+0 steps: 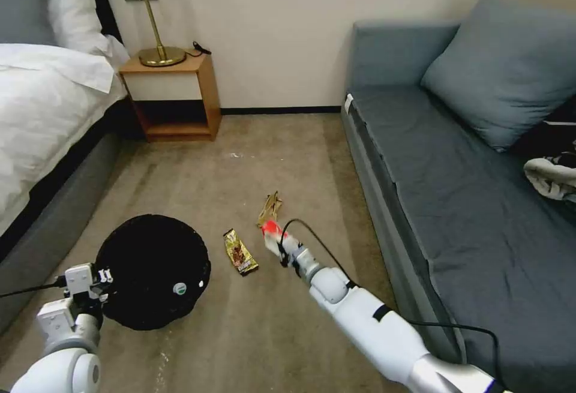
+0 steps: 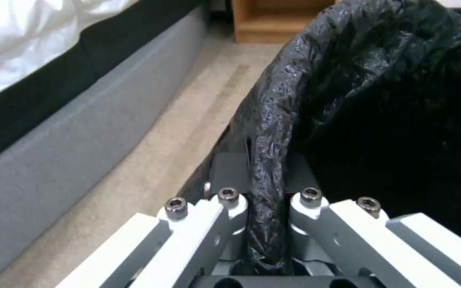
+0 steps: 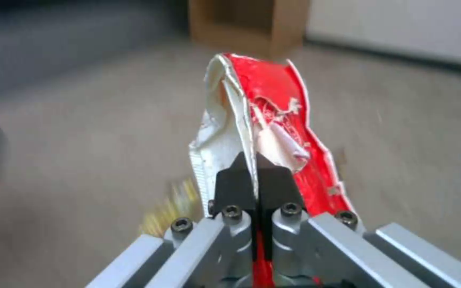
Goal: Pick up the trash bin, then pick up the garbage on the floor and place it into the trash bin.
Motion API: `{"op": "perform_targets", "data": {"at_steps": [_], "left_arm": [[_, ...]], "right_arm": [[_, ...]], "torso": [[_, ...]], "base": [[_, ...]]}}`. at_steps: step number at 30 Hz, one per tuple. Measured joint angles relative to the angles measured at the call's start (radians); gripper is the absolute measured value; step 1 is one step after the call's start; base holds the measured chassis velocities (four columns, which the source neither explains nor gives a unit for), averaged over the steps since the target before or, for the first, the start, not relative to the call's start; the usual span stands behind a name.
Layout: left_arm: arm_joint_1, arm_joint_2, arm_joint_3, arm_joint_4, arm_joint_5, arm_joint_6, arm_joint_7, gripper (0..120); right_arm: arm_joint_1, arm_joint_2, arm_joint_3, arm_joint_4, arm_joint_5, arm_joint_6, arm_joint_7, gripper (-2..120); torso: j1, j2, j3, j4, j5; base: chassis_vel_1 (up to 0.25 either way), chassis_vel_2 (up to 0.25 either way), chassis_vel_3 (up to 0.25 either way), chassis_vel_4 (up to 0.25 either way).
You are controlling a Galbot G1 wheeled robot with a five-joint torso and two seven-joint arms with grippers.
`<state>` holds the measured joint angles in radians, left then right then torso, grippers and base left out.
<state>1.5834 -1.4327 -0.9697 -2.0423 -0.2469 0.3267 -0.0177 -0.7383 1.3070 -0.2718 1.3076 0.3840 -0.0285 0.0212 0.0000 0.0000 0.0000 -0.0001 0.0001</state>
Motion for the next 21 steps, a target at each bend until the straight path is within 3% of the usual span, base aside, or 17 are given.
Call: {"op": "perform_targets", "data": {"at_steps": [2,6,14,21], "left_arm": [[-0.004,-0.005,0.003,-0.007,-0.034,0.010,0.001,5],[-0.005,-0.015,0.006,-0.026,-0.079,0.032,0.002,5],[0.005,-0.040,0.009,-0.092,-0.155,0.092,0.002,5],[0.018,-0.053,0.015,-0.128,-0.161,0.101,0.002,5]], "right_arm": [[-0.003,-0.022,-0.019,0.102,0.093,0.060,-0.033,0],[-0.012,-0.020,-0.064,0.184,0.150,0.147,-0.118,0],[-0.038,0.024,-0.170,0.187,0.147,0.262,-0.293,0],[-0.040,0.037,-0.210,0.164,0.136,0.298,-0.334,0]], "torso": [[0.000,0.000,0.000,-0.0001,0.0000],[0.000,0.000,0.000,0.0001,0.0000],[0.000,0.000,0.000,0.0001,0.0000],[0.000,0.000,0.000,0.0001,0.0000]], "base": [[0.000,0.000,0.000,0.000],[0.000,0.000,0.000,0.000],[0.000,0.000,0.000,0.000],[0.000,0.000,0.000,0.000]]}}
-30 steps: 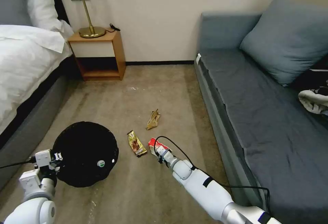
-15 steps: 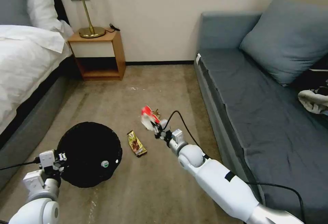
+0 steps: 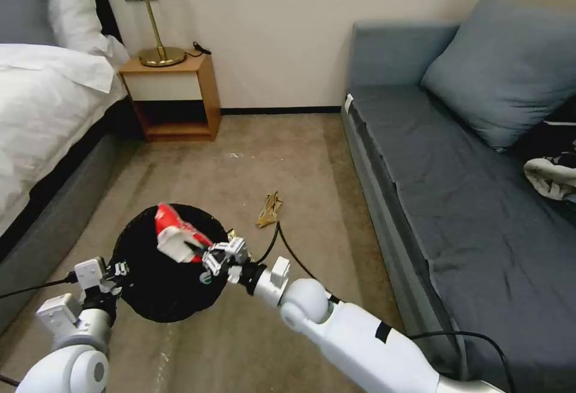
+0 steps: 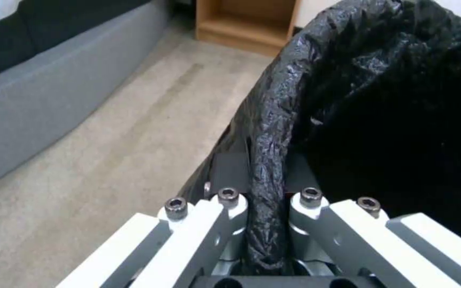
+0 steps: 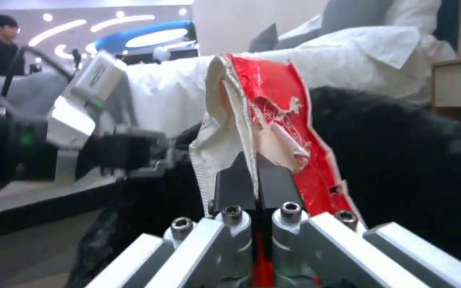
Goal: Pick up the trash bin, then pick up the garbage on the floor and place it into the trash bin.
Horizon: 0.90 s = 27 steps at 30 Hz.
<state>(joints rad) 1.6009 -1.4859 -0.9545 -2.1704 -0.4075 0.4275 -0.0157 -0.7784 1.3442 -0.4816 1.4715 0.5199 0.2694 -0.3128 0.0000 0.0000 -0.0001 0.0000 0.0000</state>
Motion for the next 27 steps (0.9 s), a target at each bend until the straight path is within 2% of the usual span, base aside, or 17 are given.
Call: {"op": "perform_targets", "data": {"at_steps": [5,7,8,10,12,15,16,20,21,23,24,27], "left_arm": [[0.010,0.000,0.003,-0.008,0.002,0.000,0.005,5],[0.009,0.003,0.003,-0.008,0.003,0.000,0.008,5],[0.009,0.003,0.003,-0.008,0.003,0.000,0.008,5],[0.006,0.005,0.003,-0.008,0.004,0.000,0.011,5],[0.006,0.005,0.003,-0.008,0.004,0.001,0.011,5],[0.002,0.008,0.003,0.000,0.006,0.001,0.014,5],[0.002,0.008,0.003,0.000,0.006,0.001,0.014,5],[-0.003,0.016,0.003,0.016,0.010,-0.001,0.014,5],[-0.003,0.016,0.003,0.016,0.010,-0.001,0.014,5],[-0.007,0.024,0.000,0.035,0.068,-0.027,0.015,5],[-0.007,0.024,0.000,0.035,0.068,-0.027,0.015,5],[-0.014,0.043,-0.006,0.086,0.208,-0.082,0.014,5]], "right_arm": [[-0.008,0.003,-0.019,-0.016,-0.026,-0.001,0.029,0],[-0.012,0.003,-0.019,-0.017,-0.024,-0.011,0.032,8],[-0.012,0.003,-0.019,-0.017,-0.024,-0.011,0.032,8],[-0.013,0.000,-0.017,-0.011,-0.017,-0.019,0.033,18],[-0.013,0.000,-0.017,-0.010,-0.016,-0.020,0.033,19],[-0.014,-0.001,-0.005,0.001,-0.008,-0.026,0.039,38],[-0.014,-0.001,-0.005,0.001,-0.008,-0.026,0.039,38],[-0.030,-0.013,0.041,0.037,-0.014,-0.013,0.057,54],[-0.030,-0.013,0.041,0.037,-0.014,-0.013,0.057,54],[-0.069,-0.039,0.114,0.071,-0.107,0.009,0.155,64],[-0.069,-0.039,0.114,0.071,-0.107,0.009,0.155,64],[-0.159,-0.109,0.223,0.148,-0.191,0.027,0.286,81]], "torso": [[0.000,0.000,0.000,0.0000,0.0000],[0.000,0.000,0.000,0.0000,-0.0001],[0.000,0.000,0.000,0.0000,-0.0001],[0.000,0.000,0.000,0.0000,-0.0001],[0.000,0.000,0.000,0.0000,0.0000],[0.000,0.000,0.000,0.0001,0.0000],[0.000,0.000,0.000,0.0001,0.0000],[0.000,0.000,0.000,0.0001,0.0000],[0.000,0.000,0.000,0.0001,0.0000],[0.000,0.000,0.000,0.0001,0.0000],[0.000,0.000,0.000,0.0001,0.0000],[0.000,0.000,0.000,-0.0002,0.0000]], "base": [[0.000,0.000,0.000,0.000],[0.000,0.000,0.000,0.000],[0.000,0.000,0.000,0.000],[0.000,0.000,0.000,0.000],[0.000,0.000,0.000,0.000],[0.000,0.000,0.000,0.000],[0.000,0.000,0.000,0.000],[0.000,0.000,0.000,0.000],[0.000,0.000,0.000,0.000],[0.000,0.000,0.000,0.000],[0.000,0.000,0.000,0.000],[0.000,0.000,0.000,0.000]]}}
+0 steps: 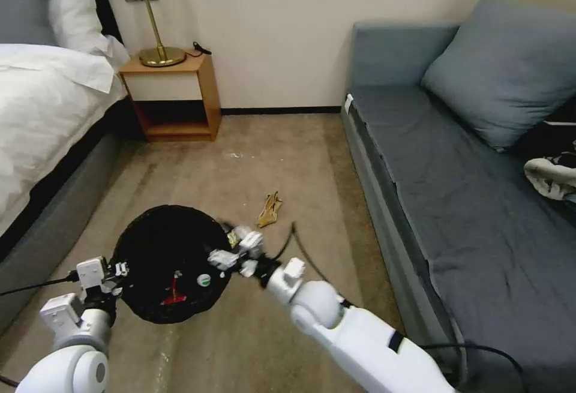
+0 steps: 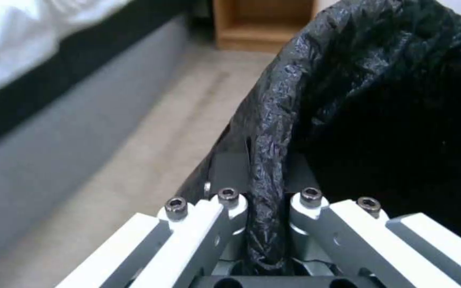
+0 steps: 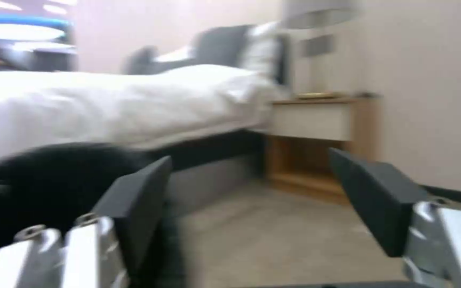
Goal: Pick up the trash bin, then pick up the garbage on the floor and place it into the trash bin.
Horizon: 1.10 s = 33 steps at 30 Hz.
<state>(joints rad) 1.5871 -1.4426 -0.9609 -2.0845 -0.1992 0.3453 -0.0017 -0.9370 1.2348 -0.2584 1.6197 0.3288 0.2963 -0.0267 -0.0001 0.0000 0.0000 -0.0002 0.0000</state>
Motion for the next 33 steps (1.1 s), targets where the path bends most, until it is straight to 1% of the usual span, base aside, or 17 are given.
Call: {"op": "perform_targets", "data": {"at_steps": [1,2,3,4,5,7,8,9,11,13,15,16,19,26,30,32,33], "left_arm": [[0.000,0.000,0.000,0.000,0.000,0.000,0.000,5],[-0.003,0.009,-0.004,0.021,0.044,-0.021,-0.002,5],[-0.005,0.018,-0.008,0.035,0.070,-0.033,-0.004,5],[-0.005,0.018,-0.008,0.035,0.070,-0.033,-0.004,5],[-0.005,0.028,-0.012,0.048,0.091,-0.044,-0.007,5],[-0.004,0.034,-0.015,0.062,0.118,-0.062,-0.007,5],[-0.001,0.038,-0.018,0.074,0.152,-0.084,-0.007,5],[-0.001,0.038,-0.018,0.074,0.152,-0.084,-0.007,5],[0.003,0.042,-0.023,0.082,0.178,-0.106,-0.008,5],[0.004,0.044,-0.025,0.082,0.180,-0.108,-0.008,5],[0.006,0.050,-0.030,0.083,0.180,-0.117,-0.008,5],[0.006,0.050,-0.030,0.083,0.180,-0.117,-0.008,5],[0.008,0.058,-0.035,0.082,0.168,-0.123,-0.008,5],[0.010,0.055,-0.033,0.079,0.161,-0.127,-0.008,5],[0.011,0.051,-0.027,0.078,0.159,-0.129,-0.007,5],[0.014,0.051,-0.026,0.064,0.124,-0.125,-0.001,5],[0.014,0.051,-0.026,0.064,0.124,-0.125,-0.001,5]], "right_arm": [[0.000,0.000,0.000,0.000,0.000,0.000,0.000,81],[-0.041,-0.032,0.036,0.040,-0.022,-0.009,0.035,88],[-0.073,-0.050,0.071,0.063,-0.045,-0.009,0.052,90],[-0.073,-0.050,0.071,0.063,-0.045,-0.009,0.052,90],[-0.127,-0.065,0.139,0.085,-0.099,-0.003,0.067,96],[-0.180,-0.069,0.208,0.092,-0.153,0.015,0.077,99],[-0.230,-0.067,0.259,0.094,-0.183,0.031,0.098,99],[-0.230,-0.067,0.259,0.094,-0.183,0.031,0.098,99],[-0.299,-0.048,0.315,0.100,-0.210,0.051,0.139,100],[-0.315,-0.041,0.327,0.100,-0.218,0.057,0.150,100],[-0.383,0.006,0.392,0.100,-0.287,0.075,0.219,100],[-0.383,0.006,0.392,0.100,-0.287,0.075,0.219,100],[-0.454,0.051,0.452,0.100,-0.365,0.069,0.299,100],[-0.493,0.052,0.464,0.103,-0.367,0.083,0.307,100],[-0.499,0.050,0.470,0.107,-0.366,0.088,0.281,100],[-0.498,0.052,0.465,0.116,-0.350,0.074,0.246,100],[-0.498,0.052,0.465,0.116,-0.350,0.074,0.246,100]], "torso": [[0.000,0.000,0.000,0.0000,0.0000],[0.000,0.000,0.000,0.0001,-0.0003],[0.000,0.000,0.000,0.0001,0.0000],[0.000,0.000,0.000,0.0001,0.0000],[0.000,0.000,0.000,0.0001,0.0001],[0.000,0.000,0.000,0.0000,0.0000],[0.000,0.000,0.000,-0.0001,0.0000],[0.000,0.000,0.000,-0.0001,0.0000],[0.000,0.000,0.000,0.0002,0.0000],[0.000,0.000,0.000,0.0002,0.0000],[0.000,0.000,0.000,0.0003,0.0000],[0.000,0.000,0.000,0.0003,0.0000],[0.000,0.000,0.000,0.0001,-0.0001],[0.000,0.000,0.000,0.0002,0.0000],[0.000,0.000,0.000,0.0002,-0.0001],[0.000,0.000,0.000,0.0003,-0.0001],[0.000,0.000,0.000,0.0003,-0.0001]], "base": [[0.000,0.000,0.000,0.000],[0.000,0.000,0.000,0.000],[0.000,0.000,0.000,0.000],[0.000,0.000,0.000,0.000],[0.000,0.000,0.000,0.000],[0.000,0.000,0.000,0.000],[0.000,0.000,0.000,0.000],[0.000,0.000,0.000,0.000],[0.000,0.000,0.000,0.000],[0.000,0.000,0.000,0.000],[0.000,0.000,0.000,0.000],[0.000,0.000,0.000,0.000],[0.000,0.000,0.000,0.000],[0.000,0.000,0.000,0.000],[0.000,0.000,0.000,0.000],[0.000,0.000,0.000,0.000],[0.000,0.000,0.000,0.000]]}}
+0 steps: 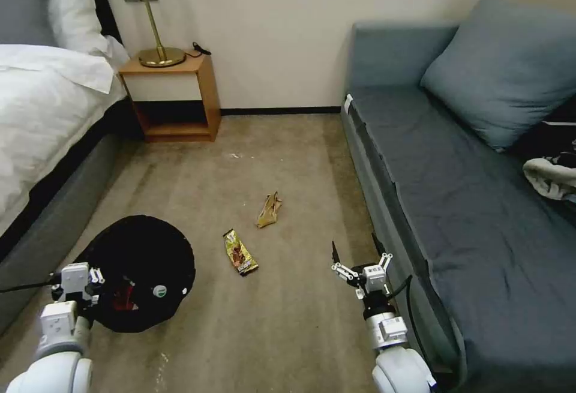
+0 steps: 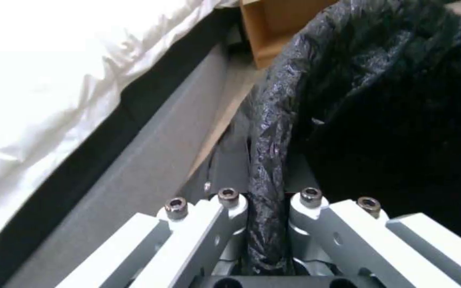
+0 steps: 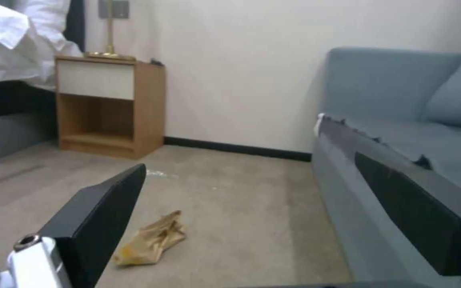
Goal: Pick up the trash bin, then pick up the garbage on the floor and place it into the trash bin.
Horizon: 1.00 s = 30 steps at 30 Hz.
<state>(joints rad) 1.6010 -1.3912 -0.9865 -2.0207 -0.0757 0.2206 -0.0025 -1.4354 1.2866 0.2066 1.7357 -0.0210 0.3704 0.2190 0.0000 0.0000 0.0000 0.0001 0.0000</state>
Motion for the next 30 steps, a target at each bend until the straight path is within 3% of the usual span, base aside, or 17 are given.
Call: {"op": "perform_targets", "data": {"at_steps": [3,14,30], "left_arm": [[0.002,-0.001,0.003,-0.020,-0.039,0.018,0.008,5],[-0.007,-0.005,0.009,-0.004,-0.032,0.023,0.010,5],[-0.017,-0.005,0.004,0.015,-0.030,0.021,0.010,5]], "right_arm": [[0.010,0.002,-0.011,-0.004,0.010,-0.006,-0.016,100],[0.042,0.002,-0.030,-0.035,0.036,-0.010,-0.038,100],[0.066,-0.004,-0.048,-0.048,0.046,-0.012,-0.053,100]], "torso": [[0.000,0.000,0.000,-0.0001,0.0000],[0.000,0.000,0.000,0.0000,0.0000],[0.000,0.000,0.000,-0.0002,-0.0001]], "base": [[0.000,0.000,0.000,0.000],[-0.007,0.006,0.006,-0.004],[-0.134,0.137,0.134,-0.132]]}}
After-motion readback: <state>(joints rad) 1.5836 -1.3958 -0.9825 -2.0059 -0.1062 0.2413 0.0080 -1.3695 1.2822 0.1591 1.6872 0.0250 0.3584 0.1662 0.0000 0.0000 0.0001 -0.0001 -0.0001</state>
